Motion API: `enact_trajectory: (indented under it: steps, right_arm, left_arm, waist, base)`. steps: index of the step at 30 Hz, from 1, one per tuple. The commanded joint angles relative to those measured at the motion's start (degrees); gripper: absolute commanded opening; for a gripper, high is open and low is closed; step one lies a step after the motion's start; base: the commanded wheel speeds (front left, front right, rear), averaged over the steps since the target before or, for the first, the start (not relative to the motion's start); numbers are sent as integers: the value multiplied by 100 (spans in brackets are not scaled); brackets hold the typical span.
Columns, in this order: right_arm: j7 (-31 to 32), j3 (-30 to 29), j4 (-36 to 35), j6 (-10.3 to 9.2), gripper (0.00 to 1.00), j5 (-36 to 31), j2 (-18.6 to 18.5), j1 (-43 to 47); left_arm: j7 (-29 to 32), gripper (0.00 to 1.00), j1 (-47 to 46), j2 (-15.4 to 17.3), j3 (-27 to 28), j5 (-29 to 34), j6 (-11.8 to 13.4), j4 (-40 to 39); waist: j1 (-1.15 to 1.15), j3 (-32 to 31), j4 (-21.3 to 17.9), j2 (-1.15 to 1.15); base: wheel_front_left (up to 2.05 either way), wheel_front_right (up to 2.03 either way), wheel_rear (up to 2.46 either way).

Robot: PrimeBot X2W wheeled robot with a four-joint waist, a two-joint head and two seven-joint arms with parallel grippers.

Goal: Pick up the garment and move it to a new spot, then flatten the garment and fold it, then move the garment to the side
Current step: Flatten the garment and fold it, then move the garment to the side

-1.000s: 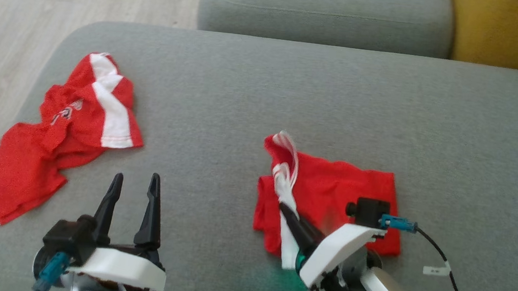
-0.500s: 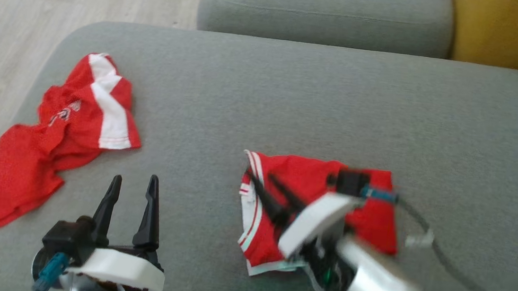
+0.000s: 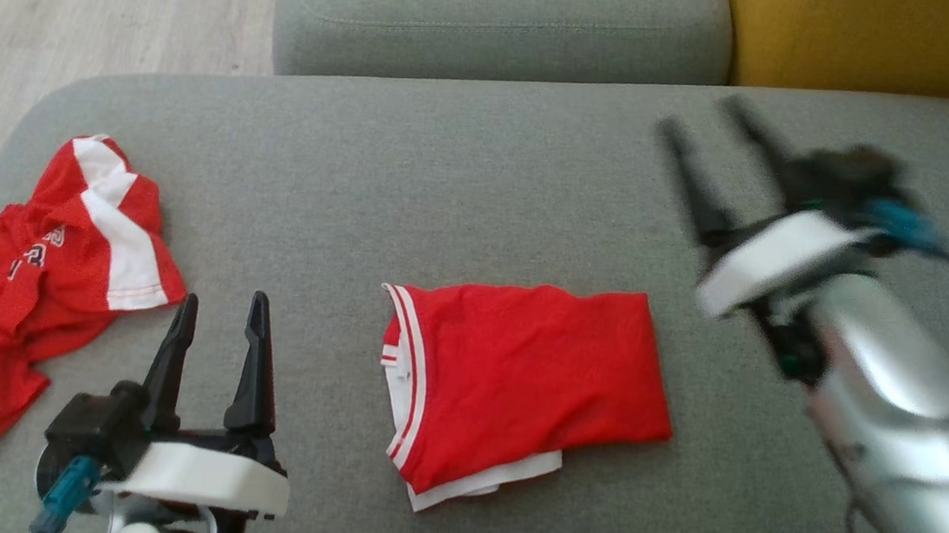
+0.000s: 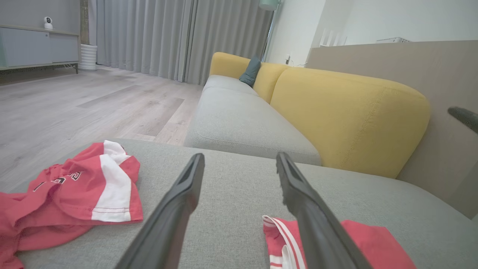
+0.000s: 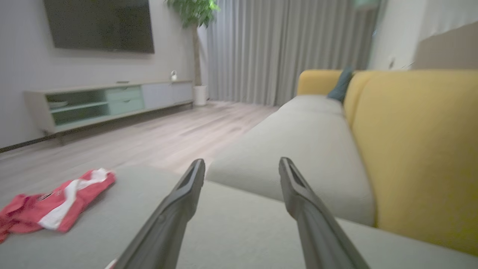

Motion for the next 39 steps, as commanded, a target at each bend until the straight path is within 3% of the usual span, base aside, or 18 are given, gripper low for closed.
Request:
enact_trajectory:
  steps: [1, 7, 14, 22, 34, 39]
  right_arm:
    - [-75, -441, -407, -5, 100, -291, -10, 298]
    - [-77, -2038, -1810, -5, 100, -1938, 57, 1750]
    - [-78, -3074, -2700, -5, 100, -3001, 736, 3095]
    - [-53, -3414, -2915, -5, 100, -3213, 1129, 3530]
    - [64, -3608, -2952, -5, 100, -3205, 1226, 3618]
    - [153, -3629, -2954, -5, 100, -2893, 1228, 3602]
  left_arm:
    - [-70, 100, -234, -16, 186, 72, 23, -234]
    - [-70, 100, -184, -16, 242, 222, 78, -290]
    - [-70, 100, -34, -16, 252, 656, 172, -241]
    - [-70, 100, 37, -16, 186, 860, 313, -188]
    - [-70, 100, 54, -16, 134, 809, 257, -196]
    - [-70, 100, -11, -16, 120, 786, 221, -198]
  waist:
    - [0, 16, -32, 0]
    - [0, 69, -71, 0]
    - [0, 72, 26, 0]
    - [0, 64, 68, 0]
    - [0, 61, 94, 0]
    - [0, 193, 120, 0]
  base:
    - [0, 0, 0]
    - [0, 0, 0]
    - [0, 0, 0]
    - [0, 0, 0]
    - [0, 0, 0]
    - [0, 0, 0]
